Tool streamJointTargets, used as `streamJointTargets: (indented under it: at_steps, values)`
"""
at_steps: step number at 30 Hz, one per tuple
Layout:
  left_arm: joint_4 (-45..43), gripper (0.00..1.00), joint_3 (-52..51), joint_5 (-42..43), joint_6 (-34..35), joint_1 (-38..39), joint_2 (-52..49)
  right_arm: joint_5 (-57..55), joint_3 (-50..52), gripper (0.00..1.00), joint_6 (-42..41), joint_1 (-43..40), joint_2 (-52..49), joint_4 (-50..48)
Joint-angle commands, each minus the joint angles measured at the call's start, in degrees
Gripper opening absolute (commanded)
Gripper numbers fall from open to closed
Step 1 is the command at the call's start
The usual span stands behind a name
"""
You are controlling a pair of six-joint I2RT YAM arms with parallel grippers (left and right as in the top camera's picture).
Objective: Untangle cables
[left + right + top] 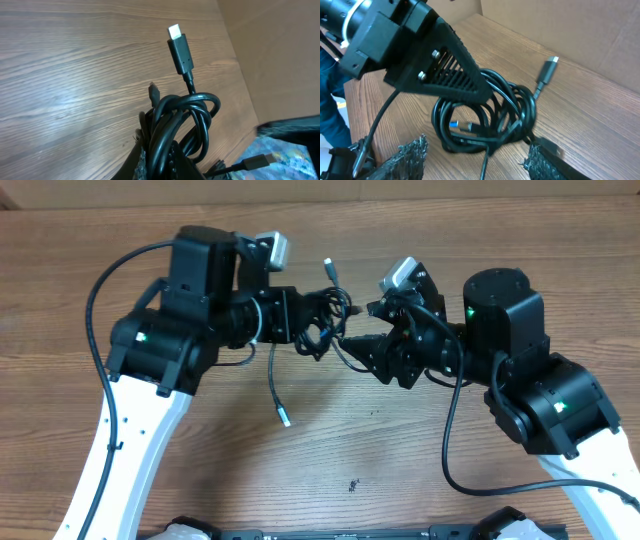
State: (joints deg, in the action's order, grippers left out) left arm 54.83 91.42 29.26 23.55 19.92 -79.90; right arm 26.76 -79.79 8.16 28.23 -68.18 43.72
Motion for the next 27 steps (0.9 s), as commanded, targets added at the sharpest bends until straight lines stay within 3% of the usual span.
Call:
streamJointTargets:
  at_steps: [1, 7, 10, 13, 27]
  values:
    - [-1.86, 0.04, 1.31, 0.31, 2.27, 2.03, 0.46, -1.66, -0.07, 0.63, -0.9, 0.26, -0.94, 0.09]
    - [-3.52, 0.04, 1.31, 0.31, 3.32, 3.89, 0.46, -4.31, -0.07, 0.57, -0.94, 0.26, -2.38, 0.83]
    - [-3.98, 0.04, 1.31, 0.31, 3.89, 3.89, 0.46, -6.97, -0.07, 0.43, -2.75, 0.26, -3.41, 1.42]
    - [-4.2, 0.04, 1.31, 0.11, 3.89, 3.89, 0.46, -8.61, -0.07, 0.34, -3.89, 0.26, -3.63, 1.38]
    - [-6.23, 0.04, 1.31, 3.82, 5.84, 4.48, 0.5, -12.22, -0.07, 0.3, -3.91, 0.26, -4.07, 1.31]
